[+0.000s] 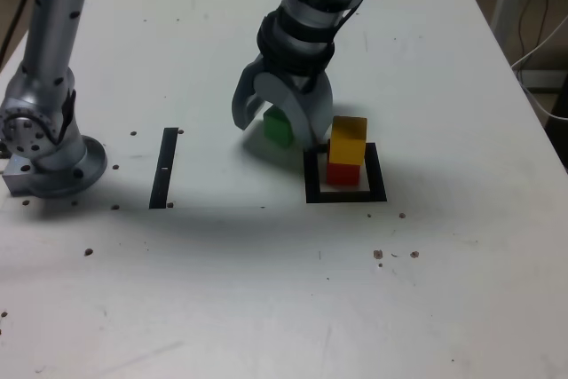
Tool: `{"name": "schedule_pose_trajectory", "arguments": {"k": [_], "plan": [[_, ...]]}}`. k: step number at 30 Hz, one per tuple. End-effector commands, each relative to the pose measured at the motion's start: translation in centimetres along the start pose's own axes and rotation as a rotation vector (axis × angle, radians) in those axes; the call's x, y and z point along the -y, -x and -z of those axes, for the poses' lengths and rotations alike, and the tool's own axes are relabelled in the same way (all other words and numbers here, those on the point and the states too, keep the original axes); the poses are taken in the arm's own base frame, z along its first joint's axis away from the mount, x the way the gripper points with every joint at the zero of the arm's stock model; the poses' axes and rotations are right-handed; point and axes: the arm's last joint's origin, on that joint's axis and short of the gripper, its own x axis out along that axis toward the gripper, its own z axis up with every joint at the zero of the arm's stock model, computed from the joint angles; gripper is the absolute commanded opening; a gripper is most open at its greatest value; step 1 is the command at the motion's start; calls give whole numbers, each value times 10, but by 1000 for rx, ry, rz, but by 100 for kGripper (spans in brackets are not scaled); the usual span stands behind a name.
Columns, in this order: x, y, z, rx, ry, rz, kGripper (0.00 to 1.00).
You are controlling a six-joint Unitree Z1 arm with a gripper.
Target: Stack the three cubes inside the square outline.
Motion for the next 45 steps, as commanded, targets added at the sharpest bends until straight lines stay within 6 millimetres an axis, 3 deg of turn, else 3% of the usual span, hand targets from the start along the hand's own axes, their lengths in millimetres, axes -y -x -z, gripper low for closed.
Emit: {"name": "schedule_pose_trajectory", "arguments": {"k": [1, 5, 8, 29, 36, 45], "plan": [[-1, -2, -2, -9, 12, 15, 65], [-3, -3, -4, -16, 31, 29, 35], [-4, -3, -5, -17, 32, 29, 25], [-4, 7, -2, 4, 50, 28, 25], [1, 29, 8, 37, 96, 6, 25], [13, 75, 19, 96, 178, -35, 25]]}}
